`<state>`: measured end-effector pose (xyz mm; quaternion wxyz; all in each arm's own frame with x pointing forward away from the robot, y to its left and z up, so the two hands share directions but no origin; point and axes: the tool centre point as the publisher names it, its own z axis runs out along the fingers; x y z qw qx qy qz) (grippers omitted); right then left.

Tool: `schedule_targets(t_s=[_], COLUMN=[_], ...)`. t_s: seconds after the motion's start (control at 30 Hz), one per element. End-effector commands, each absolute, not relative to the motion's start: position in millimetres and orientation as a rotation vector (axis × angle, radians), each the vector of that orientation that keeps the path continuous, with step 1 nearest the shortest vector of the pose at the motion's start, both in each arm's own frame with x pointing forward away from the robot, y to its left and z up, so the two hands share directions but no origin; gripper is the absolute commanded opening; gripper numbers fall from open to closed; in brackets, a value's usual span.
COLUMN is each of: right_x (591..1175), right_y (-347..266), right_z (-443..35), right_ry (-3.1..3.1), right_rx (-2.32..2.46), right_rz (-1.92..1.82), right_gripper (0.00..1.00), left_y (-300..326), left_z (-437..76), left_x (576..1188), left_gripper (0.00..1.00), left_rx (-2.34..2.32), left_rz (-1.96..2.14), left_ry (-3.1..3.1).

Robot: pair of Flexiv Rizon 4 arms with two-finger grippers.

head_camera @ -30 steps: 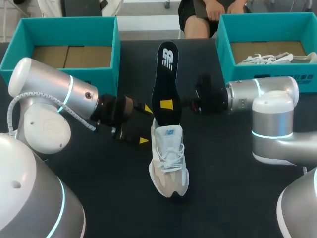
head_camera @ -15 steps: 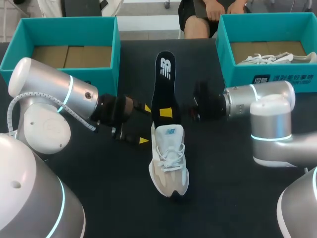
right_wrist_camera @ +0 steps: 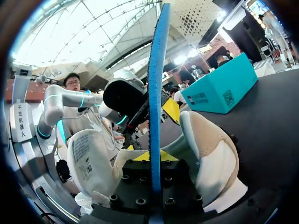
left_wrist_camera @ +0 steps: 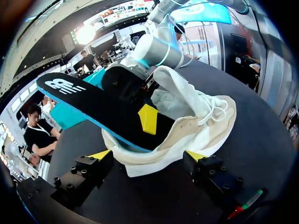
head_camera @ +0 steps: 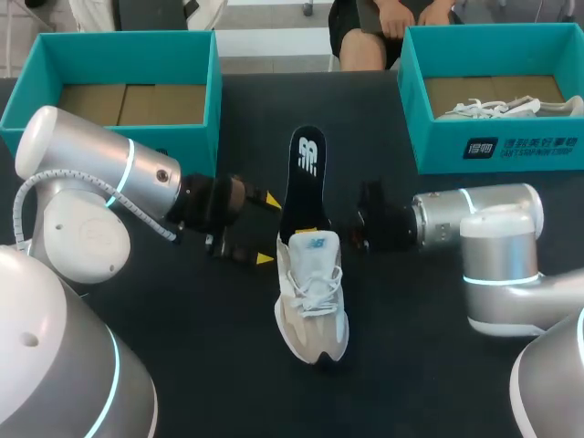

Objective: Take the shoe out of the shoebox, open the shoe tongue, remove and reinsert the insole, then place the shoe into the shoebox

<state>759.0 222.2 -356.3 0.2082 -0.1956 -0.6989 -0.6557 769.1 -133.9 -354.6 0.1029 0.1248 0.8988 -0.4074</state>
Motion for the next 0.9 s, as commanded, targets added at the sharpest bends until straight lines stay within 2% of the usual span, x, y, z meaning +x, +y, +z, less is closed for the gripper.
schedule_targets(t_s=[0.03, 0.27, 0.3, 0.4, 0.9], right_x=[747.2, 751.4, 753.2, 756.6, 781.1], right_y=[221.7, 221.9, 222.9, 224.0, 220.8], right_z=[-359.3, -349.4, -347.0, -341.7, -313.6], right_ry=[-1.955, -1.983, -1.991, -2.010, -2.101], right_rx=[-0.566, -0.566, -0.558, -0.537, -0.446], right_rz=[-1.805, -1.828, -1.826, -1.827, -1.851], right_gripper=[0.00, 0.00, 0.29, 0.36, 0.36], left_y=[-134.7, -134.7, -134.7, -134.7, -134.7], left_z=[-354.4, -354.4, -354.4, -354.4, -354.4], left_x=[768.6, 768.6, 768.6, 768.6, 768.6], left_gripper=[1.00, 1.00, 1.00, 1.00, 1.00], left_rx=[0.368, 0.368, 0.368, 0.368, 0.368], left_rz=[-1.197, -1.197, -1.197, -1.197, -1.197], left_ry=[2.655, 2.655, 2.655, 2.655, 2.655])
